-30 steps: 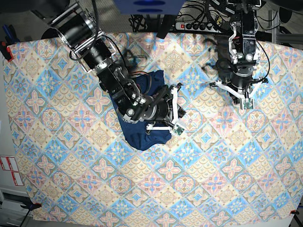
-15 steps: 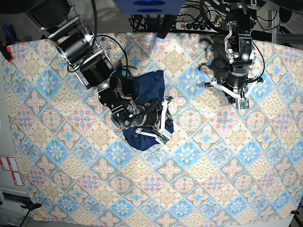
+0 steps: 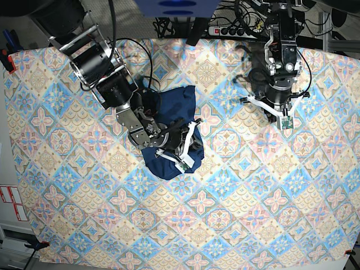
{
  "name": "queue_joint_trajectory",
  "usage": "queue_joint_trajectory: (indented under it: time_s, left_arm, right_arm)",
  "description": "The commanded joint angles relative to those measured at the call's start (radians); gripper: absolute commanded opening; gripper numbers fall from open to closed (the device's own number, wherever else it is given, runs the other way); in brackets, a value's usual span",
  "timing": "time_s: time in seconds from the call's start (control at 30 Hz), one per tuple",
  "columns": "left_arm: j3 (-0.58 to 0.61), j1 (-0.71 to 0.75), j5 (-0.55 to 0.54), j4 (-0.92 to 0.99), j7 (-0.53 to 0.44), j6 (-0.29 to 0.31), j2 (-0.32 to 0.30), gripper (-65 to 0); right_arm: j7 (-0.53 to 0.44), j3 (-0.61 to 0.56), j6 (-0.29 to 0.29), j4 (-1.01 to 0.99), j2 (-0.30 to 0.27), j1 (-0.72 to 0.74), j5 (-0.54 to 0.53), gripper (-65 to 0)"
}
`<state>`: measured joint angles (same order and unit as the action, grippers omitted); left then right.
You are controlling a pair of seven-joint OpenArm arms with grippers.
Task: Fold the T-shirt properly
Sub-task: 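Grasp the bundle edge with the right gripper and drag it sideways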
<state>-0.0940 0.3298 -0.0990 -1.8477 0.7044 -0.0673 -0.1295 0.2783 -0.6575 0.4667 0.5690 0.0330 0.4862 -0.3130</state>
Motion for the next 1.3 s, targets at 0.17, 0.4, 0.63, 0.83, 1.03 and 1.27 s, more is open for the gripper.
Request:
queue_joint_trajectory:
  time_s: [0.17, 0.4, 0.63, 0.83, 1.03, 1.27]
  left_arm:
    - [-0.002, -0.007, 0.006, -0.020, -0.022, -0.006, -0.003, -65.0]
    - [0.000, -0.007, 0.006, -0.020, -0.022, -0.006, -0.002, -65.0]
    - [0.000, -0.008, 0.006, -0.020, -0.022, -0.006, -0.002, -65.0]
    - [0.000, -0.031, 0.006, -0.017, -0.022, -0.006, -0.002, -65.0]
    - [0.027, -0.054, 0.006, -0.017, -0.019, -0.006, 0.006, -65.0]
    - [0.029, -0.056, 0.006, -0.017, -0.019, -0.006, 0.026, -65.0]
  right_arm:
    - [-0.020, 0.173, -0.010, 0.010, -0.023, 0.042, 0.005, -65.0]
    - [-0.003, 0.210, -0.010, 0.078, -0.041, 0.038, 0.085, -65.0]
    - [0.209, 0.207, -0.010, 0.498, -0.040, -0.103, 0.084, -65.0]
    - [0.407, 0.206, -0.010, 0.688, -0.040, -0.232, 0.087, -65.0]
    - [0.414, 0.198, -0.010, 0.672, -0.040, -0.283, 0.088, -65.0]
    - [0.411, 0.198, -0.010, 0.540, -0.037, -0.294, 0.090, -65.0]
